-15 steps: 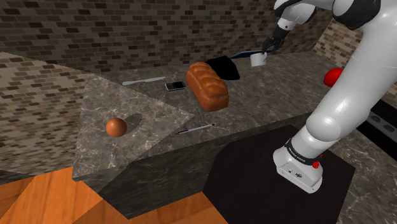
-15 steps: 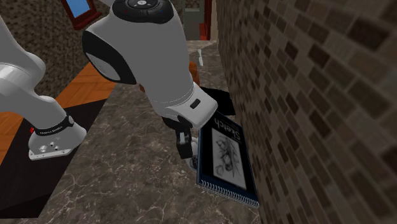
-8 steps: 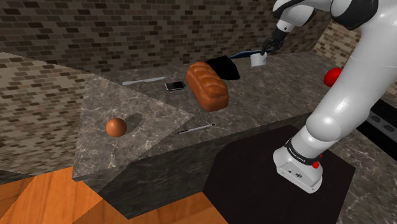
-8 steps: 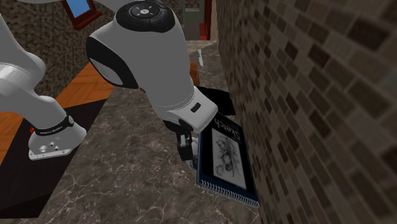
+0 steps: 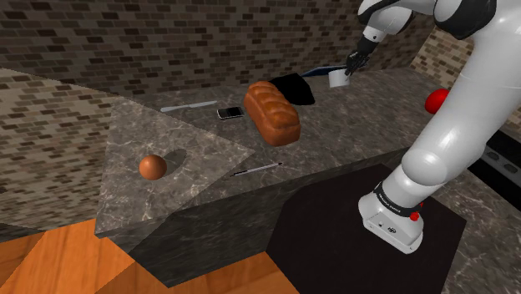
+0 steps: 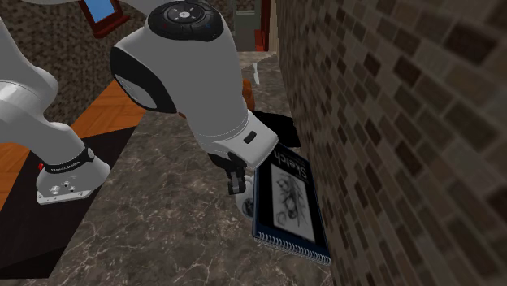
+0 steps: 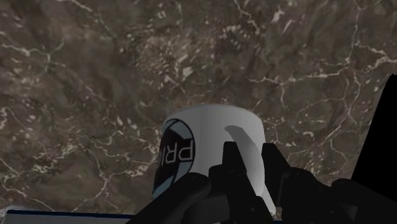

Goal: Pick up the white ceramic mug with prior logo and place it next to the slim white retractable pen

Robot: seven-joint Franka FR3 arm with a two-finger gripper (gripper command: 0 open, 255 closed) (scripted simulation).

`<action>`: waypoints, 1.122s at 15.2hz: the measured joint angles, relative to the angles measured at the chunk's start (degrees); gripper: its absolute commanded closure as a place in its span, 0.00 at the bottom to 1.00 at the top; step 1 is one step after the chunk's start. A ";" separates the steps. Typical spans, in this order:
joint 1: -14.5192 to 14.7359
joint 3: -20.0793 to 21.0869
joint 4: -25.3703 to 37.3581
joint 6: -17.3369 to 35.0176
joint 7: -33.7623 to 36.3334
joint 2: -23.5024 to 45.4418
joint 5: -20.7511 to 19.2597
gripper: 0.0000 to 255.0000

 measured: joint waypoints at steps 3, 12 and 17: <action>0.00 0.00 0.00 0.01 0.00 0.00 0.00 1.00; 0.38 -0.54 3.44 -5.27 2.19 -2.45 -2.35 1.00; 0.47 -0.72 6.18 -8.57 3.30 -3.31 -3.28 1.00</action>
